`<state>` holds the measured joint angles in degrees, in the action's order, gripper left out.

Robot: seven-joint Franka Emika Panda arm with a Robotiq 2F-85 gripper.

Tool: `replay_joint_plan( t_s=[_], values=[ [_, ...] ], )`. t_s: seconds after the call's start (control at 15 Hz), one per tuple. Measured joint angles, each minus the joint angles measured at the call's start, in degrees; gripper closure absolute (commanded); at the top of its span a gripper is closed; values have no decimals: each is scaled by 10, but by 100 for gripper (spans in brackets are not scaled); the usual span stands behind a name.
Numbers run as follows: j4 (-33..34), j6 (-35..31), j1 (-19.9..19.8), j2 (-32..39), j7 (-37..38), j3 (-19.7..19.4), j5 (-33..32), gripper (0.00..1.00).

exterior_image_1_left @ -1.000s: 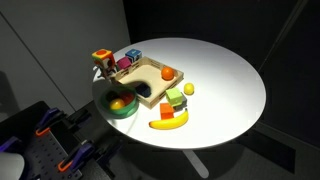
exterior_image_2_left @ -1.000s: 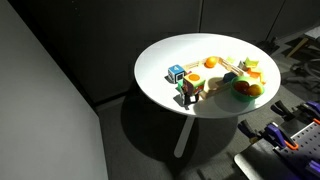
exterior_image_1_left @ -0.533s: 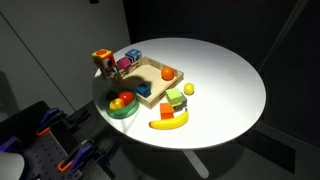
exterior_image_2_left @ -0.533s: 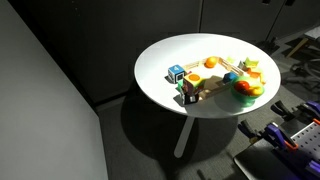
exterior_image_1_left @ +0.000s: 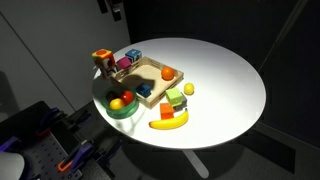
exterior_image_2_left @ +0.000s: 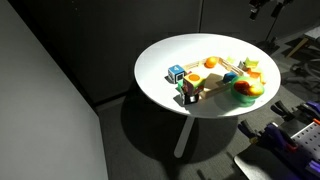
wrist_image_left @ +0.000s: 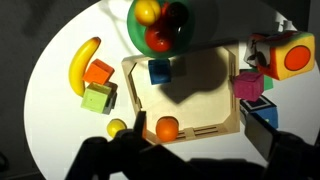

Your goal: Put the blue block on top of the orange block

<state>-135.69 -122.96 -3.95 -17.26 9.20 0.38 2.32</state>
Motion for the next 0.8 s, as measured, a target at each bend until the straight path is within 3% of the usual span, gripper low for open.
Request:
replay_joint_plan(
  t_s=[0.4, 0.8],
  values=[
    [-1, -13, -1, 42, 38, 0, -70, 0],
    [1, -12, 0, 70, 43, -2, -88, 0]
  ],
)
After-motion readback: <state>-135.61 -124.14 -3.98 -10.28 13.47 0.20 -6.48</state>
